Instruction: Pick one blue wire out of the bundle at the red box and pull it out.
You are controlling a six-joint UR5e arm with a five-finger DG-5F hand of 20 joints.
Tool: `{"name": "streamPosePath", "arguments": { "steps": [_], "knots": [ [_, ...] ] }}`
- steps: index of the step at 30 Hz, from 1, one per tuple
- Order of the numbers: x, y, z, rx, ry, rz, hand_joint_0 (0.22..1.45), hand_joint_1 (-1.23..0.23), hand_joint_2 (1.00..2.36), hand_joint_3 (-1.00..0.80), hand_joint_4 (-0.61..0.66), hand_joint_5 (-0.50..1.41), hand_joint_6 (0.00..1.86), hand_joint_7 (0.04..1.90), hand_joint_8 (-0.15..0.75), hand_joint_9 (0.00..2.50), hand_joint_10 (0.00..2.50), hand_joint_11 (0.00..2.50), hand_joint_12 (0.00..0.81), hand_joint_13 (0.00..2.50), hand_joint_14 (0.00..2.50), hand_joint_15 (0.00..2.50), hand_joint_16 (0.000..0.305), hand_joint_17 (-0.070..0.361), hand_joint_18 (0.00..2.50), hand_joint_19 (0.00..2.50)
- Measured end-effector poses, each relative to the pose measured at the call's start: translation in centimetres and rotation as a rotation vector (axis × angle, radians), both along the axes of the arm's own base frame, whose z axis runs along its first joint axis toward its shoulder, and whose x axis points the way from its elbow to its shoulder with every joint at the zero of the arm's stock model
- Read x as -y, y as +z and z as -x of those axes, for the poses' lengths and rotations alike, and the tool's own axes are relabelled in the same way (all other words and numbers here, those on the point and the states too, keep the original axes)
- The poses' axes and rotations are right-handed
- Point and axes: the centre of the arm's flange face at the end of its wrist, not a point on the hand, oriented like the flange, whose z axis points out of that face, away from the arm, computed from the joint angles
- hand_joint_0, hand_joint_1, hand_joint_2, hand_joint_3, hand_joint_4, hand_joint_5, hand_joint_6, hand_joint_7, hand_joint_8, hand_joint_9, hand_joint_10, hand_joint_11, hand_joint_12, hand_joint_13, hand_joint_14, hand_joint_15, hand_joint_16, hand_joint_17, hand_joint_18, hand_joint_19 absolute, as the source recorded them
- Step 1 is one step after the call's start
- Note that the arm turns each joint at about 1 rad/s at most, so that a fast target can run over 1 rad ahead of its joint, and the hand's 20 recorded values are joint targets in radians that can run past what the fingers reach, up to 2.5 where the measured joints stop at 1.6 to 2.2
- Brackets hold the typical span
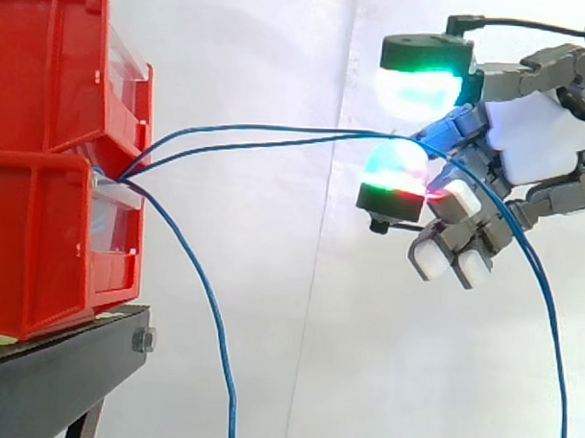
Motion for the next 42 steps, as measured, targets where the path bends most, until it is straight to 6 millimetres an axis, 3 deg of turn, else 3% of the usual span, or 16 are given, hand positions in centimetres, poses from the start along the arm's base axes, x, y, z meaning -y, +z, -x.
{"name": "streamPosePath", "arguments": {
  "steps": [7, 14, 18, 21, 26, 28, 34, 42],
  "knots": [
    [0.03, 0.0, 0.02, -0.001, 0.0, 0.0, 0.59, -0.72, 1.02, -0.12, 0.24, -0.1, 0.85, 1.13, 0.398, 1.17, 0.01, 0.78, 0.451, 0.89, 0.01, 0.43, 0.056, 0.126, 0.86, 0.57],
    [0.03, -0.02, 0.03, -0.002, 0.0, 0.0, 0.59, -0.82, 1.02, -0.12, 0.19, -0.13, 0.9, 1.02, 0.38, 1.09, 0.02, 0.79, 0.443, 0.86, 0.01, 0.43, 0.054, 0.12, 0.83, 0.57],
    [0.03, -0.04, 0.1, -0.007, 0.0, 0.0, 0.59, -0.87, 1.01, -0.3, 0.22, -0.15, 0.9, 0.99, 0.354, 1.02, 0.02, 0.8, 0.424, 0.8, 0.01, 0.43, 0.051, 0.115, 0.78, 0.58],
    [0.04, -0.11, 0.15, -0.012, 0.0, 0.001, 0.53, -0.8, 1.0, -0.5, 0.24, -0.14, 0.89, 0.97, 0.355, 1.02, 0.01, 0.76, 0.431, 0.8, 0.01, 0.43, 0.053, 0.12, 0.79, 0.57],
    [0.04, -0.12, 0.17, -0.013, 0.0, 0.001, 0.51, -0.45, 1.0, -0.5, 0.22, -0.11, 0.81, 1.02, 0.35, 1.07, 0.01, 0.65, 0.428, 0.81, 0.01, 0.42, 0.054, 0.121, 0.77, 0.62],
    [0.04, -0.09, 0.17, -0.013, 0.0, 0.001, 0.55, -0.38, 1.0, -0.5, 0.22, -0.1, 0.79, 1.05, 0.342, 1.09, 0.01, 0.65, 0.42, 0.81, 0.01, 0.43, 0.051, 0.115, 0.75, 0.64],
    [0.04, -0.1, 0.18, -0.014, 0.0, 0.001, 0.59, -0.53, 1.02, -0.28, 0.23, -0.08, 0.78, 1.1, 0.36, 1.16, 0.01, 0.69, 0.414, 0.87, 0.01, 0.44, 0.049, 0.111, 0.78, 0.62],
    [0.09, -0.15, 0.2, -0.017, -0.003, 0.003, 0.58, -0.64, 1.01, -0.23, 0.25, -0.1, 0.83, 1.1, 0.39, 1.18, 0.02, 0.72, 0.441, 0.89, 0.01, 0.43, 0.054, 0.121, 0.85, 0.58]
  ]
}}
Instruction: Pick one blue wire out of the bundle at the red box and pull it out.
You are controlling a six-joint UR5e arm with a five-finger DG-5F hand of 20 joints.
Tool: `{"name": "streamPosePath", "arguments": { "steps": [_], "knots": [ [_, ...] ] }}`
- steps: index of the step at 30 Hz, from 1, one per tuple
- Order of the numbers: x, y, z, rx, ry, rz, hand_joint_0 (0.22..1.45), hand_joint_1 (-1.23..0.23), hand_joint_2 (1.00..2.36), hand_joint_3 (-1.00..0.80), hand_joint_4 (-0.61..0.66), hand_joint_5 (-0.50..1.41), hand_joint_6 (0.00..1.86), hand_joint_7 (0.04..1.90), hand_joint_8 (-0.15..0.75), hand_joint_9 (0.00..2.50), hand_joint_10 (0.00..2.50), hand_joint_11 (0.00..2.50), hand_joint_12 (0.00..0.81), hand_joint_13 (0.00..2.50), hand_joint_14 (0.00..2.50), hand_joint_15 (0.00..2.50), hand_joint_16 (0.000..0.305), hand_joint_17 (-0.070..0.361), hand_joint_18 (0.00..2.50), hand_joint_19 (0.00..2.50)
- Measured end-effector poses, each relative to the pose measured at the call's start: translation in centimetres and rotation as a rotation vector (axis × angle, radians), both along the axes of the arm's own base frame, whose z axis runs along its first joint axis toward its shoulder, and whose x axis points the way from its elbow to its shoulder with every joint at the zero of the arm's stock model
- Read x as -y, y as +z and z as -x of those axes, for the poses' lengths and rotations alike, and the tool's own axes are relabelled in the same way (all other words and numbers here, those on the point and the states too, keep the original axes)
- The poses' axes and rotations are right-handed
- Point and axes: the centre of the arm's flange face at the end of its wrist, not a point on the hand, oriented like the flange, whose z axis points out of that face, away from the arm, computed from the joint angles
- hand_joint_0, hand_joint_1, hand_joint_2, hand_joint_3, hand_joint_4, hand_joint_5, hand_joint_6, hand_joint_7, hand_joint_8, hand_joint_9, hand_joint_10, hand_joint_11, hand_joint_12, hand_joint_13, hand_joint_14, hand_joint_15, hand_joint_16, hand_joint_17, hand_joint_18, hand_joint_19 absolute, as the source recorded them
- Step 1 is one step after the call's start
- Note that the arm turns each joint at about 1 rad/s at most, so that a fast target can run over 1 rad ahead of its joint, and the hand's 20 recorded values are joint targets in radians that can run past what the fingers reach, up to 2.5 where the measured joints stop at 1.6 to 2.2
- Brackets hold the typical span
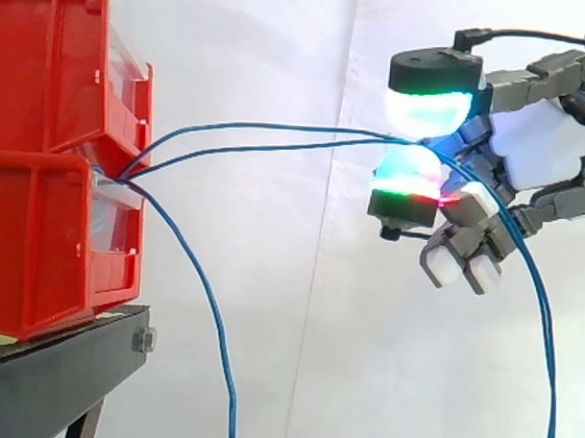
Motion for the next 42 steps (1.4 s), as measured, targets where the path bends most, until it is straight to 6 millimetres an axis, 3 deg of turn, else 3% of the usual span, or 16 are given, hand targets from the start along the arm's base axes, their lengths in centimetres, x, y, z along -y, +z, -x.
{"name": "streamPosePath", "arguments": {
  "steps": [8, 11, 15, 19, 27, 37, 40, 42],
  "knots": [
    [0.5, 0.0, 0.0, 0.004, -0.008, 0.004, 0.58, -0.76, 1.01, -0.22, 0.26, -0.11, 0.87, 1.03, 0.403, 1.15, 0.01, 0.76, 0.452, 0.9, 0.01, 0.43, 0.056, 0.125, 0.87, 0.57],
    [0.7, 0.1, 0.0, 0.005, -0.01, 0.005, 0.57, -0.78, 1.01, -0.3, 0.26, -0.13, 0.88, 1.02, 0.369, 1.11, 0.01, 0.76, 0.424, 0.86, 0.01, 0.45, 0.05, 0.114, 0.81, 0.6],
    [0.7, 0.1, 0.0, 0.007, -0.011, 0.007, 0.52, -0.59, 1.0, -0.47, 0.24, -0.11, 0.84, 1.01, 0.366, 1.14, 0.02, 0.72, 0.431, 0.87, 0.01, 0.44, 0.053, 0.119, 0.81, 0.61],
    [0.9, 0.2, 0.0, 0.008, -0.014, 0.018, 0.55, -0.44, 1.0, -0.46, 0.22, -0.09, 0.82, 1.05, 0.359, 1.19, 0.02, 0.69, 0.421, 0.88, 0.01, 0.44, 0.051, 0.114, 0.79, 0.63],
    [1.2, 0.6, -0.1, 0.011, -0.037, 0.055, 0.58, -0.67, 1.01, -0.26, 0.25, -0.09, 0.86, 1.15, 0.391, 1.23, 0.02, 0.76, 0.429, 0.92, 0.01, 0.43, 0.051, 0.115, 0.85, 0.59],
    [1.3, 1.0, -0.1, 0.015, -0.041, 0.06, 0.6, -0.83, 1.02, -0.2, 0.23, -0.1, 0.9, 1.09, 0.403, 1.2, 0.02, 0.81, 0.44, 0.93, 0.01, 0.45, 0.052, 0.118, 0.87, 0.56],
    [1.3, 1.0, -0.1, 0.016, -0.041, 0.062, 0.6, -0.85, 1.02, -0.25, 0.22, -0.12, 0.91, 1.05, 0.375, 1.15, 0.02, 0.83, 0.424, 0.89, 0.02, 0.44, 0.05, 0.111, 0.83, 0.59],
    [1.3, 1.1, -0.1, 0.016, -0.041, 0.063, 0.55, -0.77, 1.01, -0.41, 0.25, -0.12, 0.89, 1.03, 0.362, 1.16, 0.02, 0.77, 0.426, 0.89, 0.01, 0.45, 0.051, 0.115, 0.83, 0.59]
  ]
}}
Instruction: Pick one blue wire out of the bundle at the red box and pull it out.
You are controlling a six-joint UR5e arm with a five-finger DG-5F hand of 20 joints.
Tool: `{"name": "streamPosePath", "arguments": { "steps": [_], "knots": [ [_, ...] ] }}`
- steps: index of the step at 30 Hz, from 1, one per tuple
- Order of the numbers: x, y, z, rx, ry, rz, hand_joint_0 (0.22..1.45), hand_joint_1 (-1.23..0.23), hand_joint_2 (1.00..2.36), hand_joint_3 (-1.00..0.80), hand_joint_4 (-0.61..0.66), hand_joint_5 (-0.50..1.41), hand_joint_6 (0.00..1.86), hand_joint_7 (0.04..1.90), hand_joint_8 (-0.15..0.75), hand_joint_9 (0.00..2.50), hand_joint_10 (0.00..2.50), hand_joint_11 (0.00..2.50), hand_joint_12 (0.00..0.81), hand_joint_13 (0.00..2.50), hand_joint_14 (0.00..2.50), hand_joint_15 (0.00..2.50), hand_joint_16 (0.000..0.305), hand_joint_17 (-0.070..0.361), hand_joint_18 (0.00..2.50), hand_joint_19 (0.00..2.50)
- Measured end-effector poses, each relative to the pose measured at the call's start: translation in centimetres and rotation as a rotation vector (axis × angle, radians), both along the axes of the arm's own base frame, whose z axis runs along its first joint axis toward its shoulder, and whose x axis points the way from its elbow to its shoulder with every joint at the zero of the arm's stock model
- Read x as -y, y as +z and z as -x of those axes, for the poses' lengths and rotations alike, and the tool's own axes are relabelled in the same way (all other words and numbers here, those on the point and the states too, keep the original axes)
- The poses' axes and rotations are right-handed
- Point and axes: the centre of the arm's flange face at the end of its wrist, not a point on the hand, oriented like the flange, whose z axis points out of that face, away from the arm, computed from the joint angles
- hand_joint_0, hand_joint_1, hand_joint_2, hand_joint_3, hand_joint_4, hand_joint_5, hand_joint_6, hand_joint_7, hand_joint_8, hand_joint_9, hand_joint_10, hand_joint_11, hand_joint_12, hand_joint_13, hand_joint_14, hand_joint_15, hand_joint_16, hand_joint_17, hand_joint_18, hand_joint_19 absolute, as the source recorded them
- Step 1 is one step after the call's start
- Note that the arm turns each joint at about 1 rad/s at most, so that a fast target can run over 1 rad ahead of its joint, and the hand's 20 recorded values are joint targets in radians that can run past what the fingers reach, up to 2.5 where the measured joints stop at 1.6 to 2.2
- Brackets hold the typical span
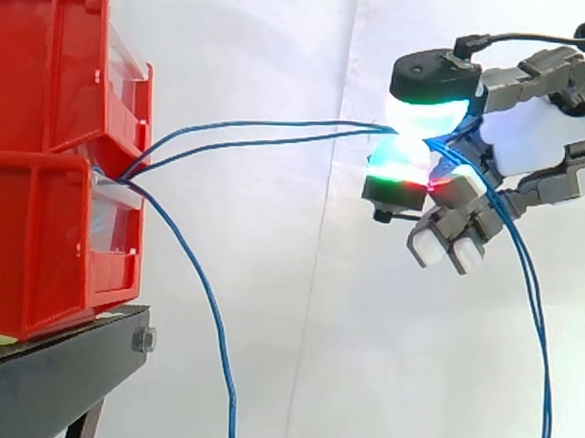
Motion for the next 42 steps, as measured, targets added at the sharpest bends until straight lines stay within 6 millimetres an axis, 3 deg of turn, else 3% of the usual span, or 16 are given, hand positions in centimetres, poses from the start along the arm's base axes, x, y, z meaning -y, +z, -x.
{"name": "streamPosePath", "arguments": {
  "steps": [3, 5, 8, 9, 12, 23, 28, 29, 32, 36, 38, 42],
  "knots": [
    [-0.07, 0.03, -0.02, 0.001, 0.001, 0.0, 0.54, -0.5, 1.0, -0.49, 0.24, -0.08, 0.8, 1.06, 0.34, 1.2, 0.02, 0.64, 0.417, 0.89, 0.01, 0.43, 0.051, 0.114, 0.82, 0.62],
    [-0.12, 0.04, -0.04, 0.001, 0.002, 0.001, 0.58, -0.4, 1.01, -0.45, 0.25, -0.06, 0.71, 1.12, 0.319, 1.21, 0.01, 0.57, 0.404, 0.89, 0.01, 0.42, 0.049, 0.111, 0.8, 0.63],
    [-0.19, 0.05, -0.07, 0.002, 0.003, 0.002, 0.59, -0.41, 1.01, -0.39, 0.3, -0.04, 0.63, 1.21, 0.315, 1.21, 0.01, 0.53, 0.404, 0.89, 0.01, 0.42, 0.049, 0.11, 0.8, 0.64],
    [-0.19, 0.04, -0.06, 0.002, 0.003, 0.003, 0.6, -0.45, 1.01, -0.34, 0.33, -0.03, 0.57, 1.32, 0.323, 1.21, 0.01, 0.53, 0.406, 0.89, 0.01, 0.42, 0.049, 0.11, 0.8, 0.64],
    [-0.21, 0.03, -0.05, 0.0, 0.004, 0.004, 0.6, -0.55, 1.02, -0.25, 0.35, -0.03, 0.54, 1.37, 0.342, 1.2, 0.01, 0.54, 0.411, 0.92, 0.01, 0.42, 0.049, 0.11, 0.81, 0.62],
    [-0.26, 0.05, -0.04, -0.001, 0.006, 0.005, 0.59, -0.65, 1.02, -0.12, 0.31, -0.05, 0.64, 1.16, 0.396, 1.22, 0.01, 0.66, 0.453, 0.94, 0.01, 0.43, 0.057, 0.128, 0.9, 0.57],
    [-0.29, 0.03, -0.06, -0.001, 0.007, 0.004, 0.56, -0.75, 1.01, -0.2, 0.31, -0.1, 0.74, 1.04, 0.396, 1.14, 0.01, 0.72, 0.463, 0.9, 0.01, 0.44, 0.058, 0.13, 0.87, 0.58],
    [-0.29, 0.03, -0.06, 0.0, 0.007, 0.004, 0.54, -0.77, 1.01, -0.29, 0.28, -0.12, 0.76, 1.04, 0.377, 1.11, 0.02, 0.75, 0.438, 0.87, 0.01, 0.45, 0.053, 0.12, 0.82, 0.61],
    [-0.33, 0.04, -0.07, 0.0, 0.008, 0.004, 0.5, -0.7, 1.0, -0.47, 0.28, -0.11, 0.77, 0.98, 0.376, 1.12, 0.02, 0.7, 0.444, 0.88, 0.01, 0.44, 0.056, 0.125, 0.84, 0.61],
    [-0.35, 0.01, -0.06, -0.001, 0.009, 0.004, 0.53, -0.5, 1.0, -0.5, 0.26, -0.08, 0.72, 1.07, 0.371, 1.18, 0.02, 0.68, 0.435, 0.9, 0.01, 0.44, 0.053, 0.12, 0.83, 0.63],
    [-0.36, 0.01, -0.06, -0.002, 0.009, 0.004, 0.55, -0.49, 1.0, -0.46, 0.25, -0.08, 0.71, 1.08, 0.368, 1.2, 0.02, 0.68, 0.428, 0.9, 0.01, 0.44, 0.051, 0.116, 0.83, 0.64],
    [-0.37, 0.0, -0.06, -0.002, 0.01, 0.004, 0.59, -0.61, 1.01, -0.33, 0.22, -0.09, 0.75, 1.07, 0.376, 1.19, 0.02, 0.71, 0.429, 0.91, 0.01, 0.44, 0.05, 0.113, 0.83, 0.62]
  ]
}}
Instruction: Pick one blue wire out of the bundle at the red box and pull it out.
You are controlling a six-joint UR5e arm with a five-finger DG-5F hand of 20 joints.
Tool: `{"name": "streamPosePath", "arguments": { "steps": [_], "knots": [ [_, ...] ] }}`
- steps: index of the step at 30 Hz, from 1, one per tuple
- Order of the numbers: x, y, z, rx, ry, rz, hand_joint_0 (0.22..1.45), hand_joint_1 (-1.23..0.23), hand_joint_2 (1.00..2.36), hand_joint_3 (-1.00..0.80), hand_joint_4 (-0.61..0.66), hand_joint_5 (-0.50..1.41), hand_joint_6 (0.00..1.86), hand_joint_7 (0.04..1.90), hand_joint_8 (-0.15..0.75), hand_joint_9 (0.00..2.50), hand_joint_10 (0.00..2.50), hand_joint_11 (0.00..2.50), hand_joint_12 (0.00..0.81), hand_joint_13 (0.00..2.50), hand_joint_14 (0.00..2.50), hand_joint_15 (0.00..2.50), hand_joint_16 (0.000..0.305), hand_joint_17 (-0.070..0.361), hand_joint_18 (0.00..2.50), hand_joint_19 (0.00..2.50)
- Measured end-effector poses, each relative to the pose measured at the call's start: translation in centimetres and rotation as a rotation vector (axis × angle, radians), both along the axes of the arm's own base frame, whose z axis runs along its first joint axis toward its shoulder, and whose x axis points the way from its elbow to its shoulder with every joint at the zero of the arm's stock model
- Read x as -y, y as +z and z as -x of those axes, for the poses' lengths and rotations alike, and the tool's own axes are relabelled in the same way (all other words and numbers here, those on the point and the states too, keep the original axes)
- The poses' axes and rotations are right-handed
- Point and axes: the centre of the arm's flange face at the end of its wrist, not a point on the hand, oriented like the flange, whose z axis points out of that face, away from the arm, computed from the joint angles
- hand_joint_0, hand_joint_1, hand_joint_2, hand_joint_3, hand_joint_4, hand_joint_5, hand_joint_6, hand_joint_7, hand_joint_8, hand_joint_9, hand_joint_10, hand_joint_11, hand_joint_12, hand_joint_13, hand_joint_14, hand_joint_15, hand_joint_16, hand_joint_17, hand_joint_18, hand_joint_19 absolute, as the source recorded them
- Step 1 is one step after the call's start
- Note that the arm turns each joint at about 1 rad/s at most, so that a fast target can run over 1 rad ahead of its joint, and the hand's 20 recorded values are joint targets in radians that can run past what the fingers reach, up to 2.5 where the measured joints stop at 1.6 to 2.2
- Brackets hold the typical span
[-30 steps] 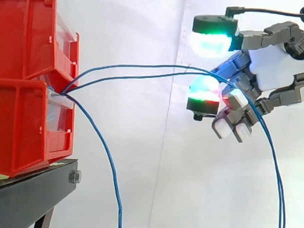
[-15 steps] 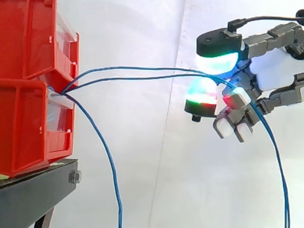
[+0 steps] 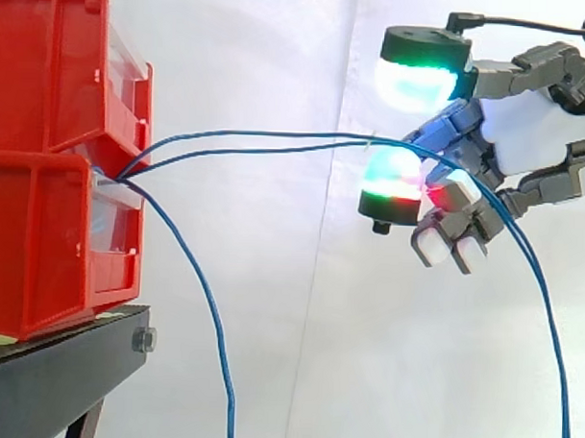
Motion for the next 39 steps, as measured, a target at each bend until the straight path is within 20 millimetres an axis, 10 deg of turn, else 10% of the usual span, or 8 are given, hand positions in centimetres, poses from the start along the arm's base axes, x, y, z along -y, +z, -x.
{"name": "streamPosePath", "arguments": {
  "steps": [17, 24, 32, 39],
  "knots": [
    [-0.02, 0.01, -0.01, 0.0, 0.0, 0.0, 0.6, -0.83, 1.02, -0.15, 0.19, -0.14, 0.89, 1.03, 0.405, 1.1, 0.02, 0.8, 0.449, 0.91, 0.01, 0.45, 0.054, 0.122, 0.87, 0.58],
    [-0.01, -0.01, 0.02, -0.001, 0.001, 0.0, 0.65, -0.97, 1.01, -0.39, 0.25, -0.22, 0.92, 0.89, 0.359, 0.82, 0.02, 0.8, 0.438, 0.73, 0.01, 0.41, 0.055, 0.123, 0.76, 0.5],
    [-0.02, -0.02, 0.02, -0.002, 0.001, 0.0, 0.48, -0.69, 1.0, -0.5, 0.27, -0.15, 0.84, 0.92, 0.393, 0.97, 0.01, 0.72, 0.469, 0.79, 0.01, 0.42, 0.06, 0.135, 0.8, 0.57],
    [0.03, 0.01, 0.02, -0.001, 0.0, 0.0, 0.58, -0.68, 1.01, -0.38, 0.23, -0.13, 0.85, 1.05, 0.383, 1.06, 0.01, 0.73, 0.439, 0.84, 0.01, 0.44, 0.053, 0.118, 0.8, 0.6]
  ]
}}
